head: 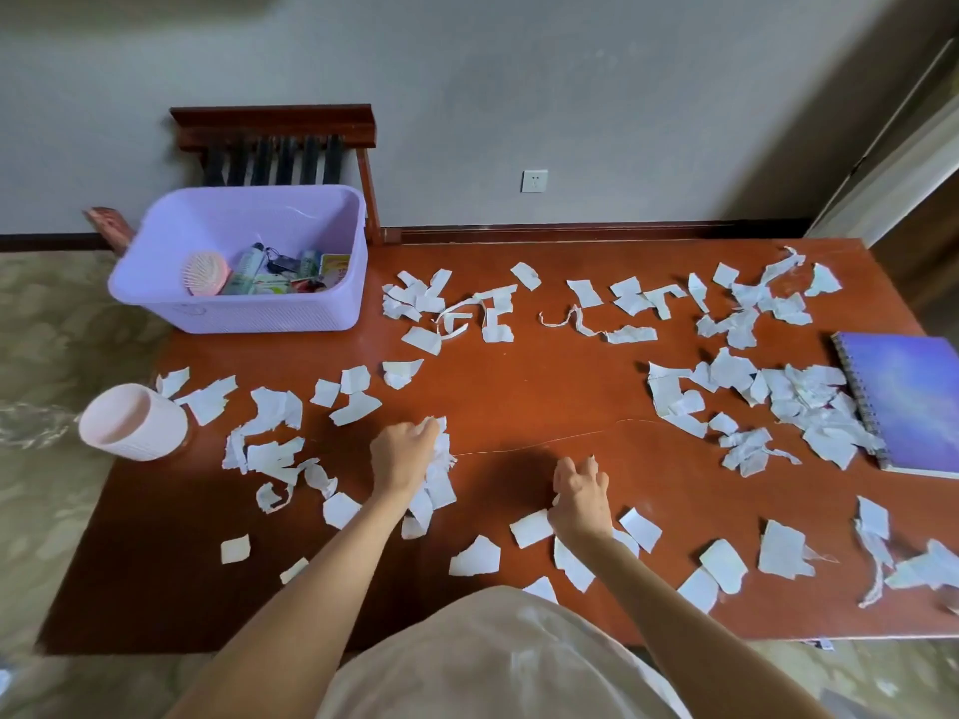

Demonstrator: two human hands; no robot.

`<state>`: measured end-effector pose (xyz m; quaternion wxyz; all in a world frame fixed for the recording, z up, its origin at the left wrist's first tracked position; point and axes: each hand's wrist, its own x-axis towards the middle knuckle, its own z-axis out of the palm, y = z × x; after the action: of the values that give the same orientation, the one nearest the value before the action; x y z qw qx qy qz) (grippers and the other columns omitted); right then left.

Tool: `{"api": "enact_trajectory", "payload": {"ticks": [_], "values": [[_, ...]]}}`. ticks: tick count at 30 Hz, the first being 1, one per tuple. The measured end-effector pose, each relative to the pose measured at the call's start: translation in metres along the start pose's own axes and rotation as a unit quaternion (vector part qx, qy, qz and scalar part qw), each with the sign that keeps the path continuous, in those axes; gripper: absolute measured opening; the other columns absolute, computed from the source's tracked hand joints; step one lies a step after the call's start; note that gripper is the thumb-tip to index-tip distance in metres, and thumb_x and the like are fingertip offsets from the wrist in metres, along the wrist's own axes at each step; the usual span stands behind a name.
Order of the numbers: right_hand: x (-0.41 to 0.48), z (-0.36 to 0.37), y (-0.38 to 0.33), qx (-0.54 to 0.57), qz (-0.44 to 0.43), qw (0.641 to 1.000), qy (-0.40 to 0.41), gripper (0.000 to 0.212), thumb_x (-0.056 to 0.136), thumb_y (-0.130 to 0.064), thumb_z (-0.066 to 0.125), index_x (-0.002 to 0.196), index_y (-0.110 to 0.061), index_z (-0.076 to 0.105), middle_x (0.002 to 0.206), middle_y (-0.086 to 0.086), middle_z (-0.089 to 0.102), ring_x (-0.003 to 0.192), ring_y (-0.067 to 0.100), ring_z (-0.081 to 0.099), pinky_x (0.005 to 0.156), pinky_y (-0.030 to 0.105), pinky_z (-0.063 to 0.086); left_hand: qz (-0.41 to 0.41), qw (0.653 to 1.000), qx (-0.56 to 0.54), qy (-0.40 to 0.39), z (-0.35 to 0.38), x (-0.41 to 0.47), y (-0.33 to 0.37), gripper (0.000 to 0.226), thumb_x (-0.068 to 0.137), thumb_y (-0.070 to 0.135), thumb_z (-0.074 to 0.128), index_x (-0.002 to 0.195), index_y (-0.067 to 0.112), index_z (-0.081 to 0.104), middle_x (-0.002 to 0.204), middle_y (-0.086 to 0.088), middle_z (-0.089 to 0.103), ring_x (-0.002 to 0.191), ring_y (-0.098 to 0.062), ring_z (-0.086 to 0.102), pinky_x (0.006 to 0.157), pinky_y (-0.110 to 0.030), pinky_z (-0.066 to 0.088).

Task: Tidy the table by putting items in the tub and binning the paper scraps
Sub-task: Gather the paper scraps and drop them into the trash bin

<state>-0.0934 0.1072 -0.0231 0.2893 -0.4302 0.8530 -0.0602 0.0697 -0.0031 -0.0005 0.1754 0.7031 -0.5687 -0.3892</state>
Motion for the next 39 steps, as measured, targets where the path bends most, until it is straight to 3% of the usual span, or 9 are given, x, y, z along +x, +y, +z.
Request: {"api": "enact_trajectory", "payload": {"ticks": [2, 4, 9, 14, 18, 27, 30, 33, 39], "values": [[0.003, 0.002, 0.0, 0.01, -0.004, 1.0, 0.009, 0.04, 0.085, 0.011, 0.051, 0.117, -0.012, 0.046, 0.14, 0.016, 0.035, 0.126, 0.032, 0.035, 0.094, 0.03, 0.049, 0.007, 0.998, 0.061, -0.033, 0.003, 0.008, -0.005, 0.033, 0.089, 0.032, 0.057, 0.086, 0.0, 0.064, 0.091, -0.013, 0.066, 0.08, -0.02, 0.059, 0.062, -0.017, 0.046], [0.008, 0.003, 0.001, 0.021, -0.004, 1.0, 0.016, 0.04, 0.082, 0.014, 0.051, 0.112, -0.013, 0.048, 0.137, 0.016, 0.036, 0.123, 0.031, 0.036, 0.09, 0.029, 0.051, -0.004, 0.991, 0.112, -0.079, 0.006, 0.011, -0.005, 0.044, 0.083, 0.032, 0.067, 0.115, 0.004, 0.056, 0.12, -0.014, 0.053, 0.092, -0.019, 0.056, 0.072, -0.021, 0.048], [0.013, 0.002, -0.001, 0.023, -0.005, 0.999, 0.028, 0.038, 0.083, 0.016, 0.048, 0.111, -0.011, 0.052, 0.122, 0.012, 0.042, 0.113, 0.026, 0.039, 0.084, 0.027, 0.052, 0.0, 0.972, 0.204, -0.115, 0.019, 0.009, -0.005, 0.08, 0.077, 0.019, 0.076, 0.141, 0.013, 0.029, 0.138, -0.014, 0.038, 0.122, -0.029, 0.052, 0.093, -0.03, 0.05], [0.012, -0.003, -0.004, 0.042, -0.012, 0.998, 0.052, 0.032, 0.084, 0.017, 0.046, 0.103, -0.007, 0.055, 0.112, 0.012, 0.046, 0.098, 0.02, 0.038, 0.069, 0.019, 0.045, 0.023, 0.967, 0.229, -0.111, 0.023, 0.01, -0.006, 0.069, 0.079, 0.019, 0.073, 0.137, 0.011, 0.036, 0.133, -0.01, 0.054, 0.122, -0.026, 0.055, 0.093, -0.03, 0.051], [0.012, -0.011, -0.001, 0.094, -0.014, 0.992, 0.078, 0.025, 0.086, 0.014, 0.045, 0.091, -0.008, 0.054, 0.11, 0.01, 0.048, 0.093, 0.015, 0.036, 0.059, 0.006, 0.032, 0.032, 0.964, 0.247, -0.093, 0.023, 0.007, -0.005, 0.068, 0.079, 0.024, 0.073, 0.136, 0.013, 0.039, 0.134, -0.011, 0.045, 0.119, -0.025, 0.053, 0.093, -0.027, 0.049], [0.013, -0.022, 0.004, 0.199, 0.01, 0.974, 0.111, 0.011, 0.088, 0.006, 0.05, 0.089, -0.001, 0.059, 0.103, 0.015, 0.064, 0.093, 0.025, 0.059, 0.065, 0.021, 0.049, 0.054, 0.991, 0.107, -0.057, 0.018, 0.005, 0.008, 0.035, 0.089, 0.017, 0.061, 0.121, 0.002, 0.057, 0.118, -0.014, 0.065, 0.11, -0.027, 0.062, 0.082, -0.024, 0.05], [0.016, -0.027, 0.003, 0.25, 0.053, 0.962, 0.099, 0.009, 0.091, -0.001, 0.05, 0.092, -0.002, 0.06, 0.095, 0.013, 0.066, 0.081, 0.023, 0.062, 0.056, 0.017, 0.046, 0.018, 0.997, 0.063, -0.05, 0.007, 0.003, 0.02, 0.037, 0.088, 0.015, 0.062, 0.118, -0.005, 0.057, 0.117, -0.018, 0.064, 0.108, -0.029, 0.063, 0.08, -0.026, 0.051], [0.015, -0.032, -0.003, 0.338, 0.118, 0.931, 0.069, 0.008, 0.09, -0.001, 0.051, 0.087, -0.006, 0.056, 0.084, 0.009, 0.064, 0.065, 0.015, 0.056, 0.049, 0.016, 0.04, -0.021, 0.999, -0.01, -0.044, -0.004, -0.001, 0.028, 0.038, 0.087, 0.017, 0.063, 0.116, -0.007, 0.055, 0.114, -0.017, 0.062, 0.105, -0.027, 0.06, 0.075, -0.026, 0.047], [0.015, -0.046, -0.034, 0.609, 0.231, 0.75, -0.113, 0.018, 0.092, 0.0, 0.042, 0.081, -0.001, 0.057, 0.083, 0.014, 0.061, 0.056, 0.013, 0.043, 0.045, 0.017, 0.032, -0.076, 0.986, -0.15, 0.016, -0.046, -0.011, 0.034, 0.024, 0.085, 0.021, 0.063, 0.073, 0.009, 0.047, 0.068, -0.001, 0.047, 0.061, -0.008, 0.047, 0.055, -0.014, 0.038]]}}
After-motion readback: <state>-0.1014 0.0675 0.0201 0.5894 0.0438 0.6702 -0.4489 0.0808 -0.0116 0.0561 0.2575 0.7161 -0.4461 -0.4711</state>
